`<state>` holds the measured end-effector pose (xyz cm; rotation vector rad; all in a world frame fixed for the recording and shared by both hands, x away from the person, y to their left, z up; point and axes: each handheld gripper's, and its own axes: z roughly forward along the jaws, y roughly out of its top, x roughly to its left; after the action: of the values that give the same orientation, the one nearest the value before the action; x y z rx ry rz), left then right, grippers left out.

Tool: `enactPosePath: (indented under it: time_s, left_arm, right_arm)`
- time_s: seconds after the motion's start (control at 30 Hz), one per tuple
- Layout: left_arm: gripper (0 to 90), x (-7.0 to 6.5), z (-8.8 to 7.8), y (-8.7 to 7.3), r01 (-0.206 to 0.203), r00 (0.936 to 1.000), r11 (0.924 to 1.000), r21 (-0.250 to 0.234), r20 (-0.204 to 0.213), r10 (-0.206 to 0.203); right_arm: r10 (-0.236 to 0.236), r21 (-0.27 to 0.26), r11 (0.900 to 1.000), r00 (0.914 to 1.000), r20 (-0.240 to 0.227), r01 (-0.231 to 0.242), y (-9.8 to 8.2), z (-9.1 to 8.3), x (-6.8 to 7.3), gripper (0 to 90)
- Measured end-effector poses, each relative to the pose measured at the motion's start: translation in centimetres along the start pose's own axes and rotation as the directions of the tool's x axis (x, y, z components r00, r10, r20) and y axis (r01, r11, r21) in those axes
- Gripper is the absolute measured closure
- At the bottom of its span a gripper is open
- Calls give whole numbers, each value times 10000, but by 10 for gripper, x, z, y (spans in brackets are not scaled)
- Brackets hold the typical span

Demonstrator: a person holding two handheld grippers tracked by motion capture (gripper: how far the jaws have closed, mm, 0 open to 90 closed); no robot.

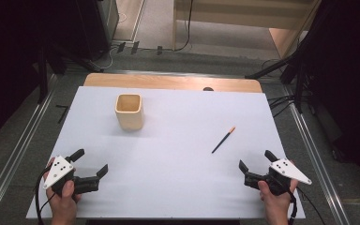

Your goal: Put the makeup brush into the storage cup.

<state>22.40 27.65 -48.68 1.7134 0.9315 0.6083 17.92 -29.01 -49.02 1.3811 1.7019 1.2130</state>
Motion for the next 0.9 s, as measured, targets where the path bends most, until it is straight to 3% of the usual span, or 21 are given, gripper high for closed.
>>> enactPosePath:
  time_s: [0.63, 0.9]
  left_arm:
    - [0, 0, -2, 1, 18, 10000, 10000, -64, 31, -18]
    - [0, 1, -2, 2, 39, 10000, 9999, -114, 58, -39]
  right_arm:
    - [88, 137, 9999, 9996, 262, -92, 10, 2, 2, 0]
    - [291, 541, 9981, 9988, 393, -312, 18, 9, 1, 0]
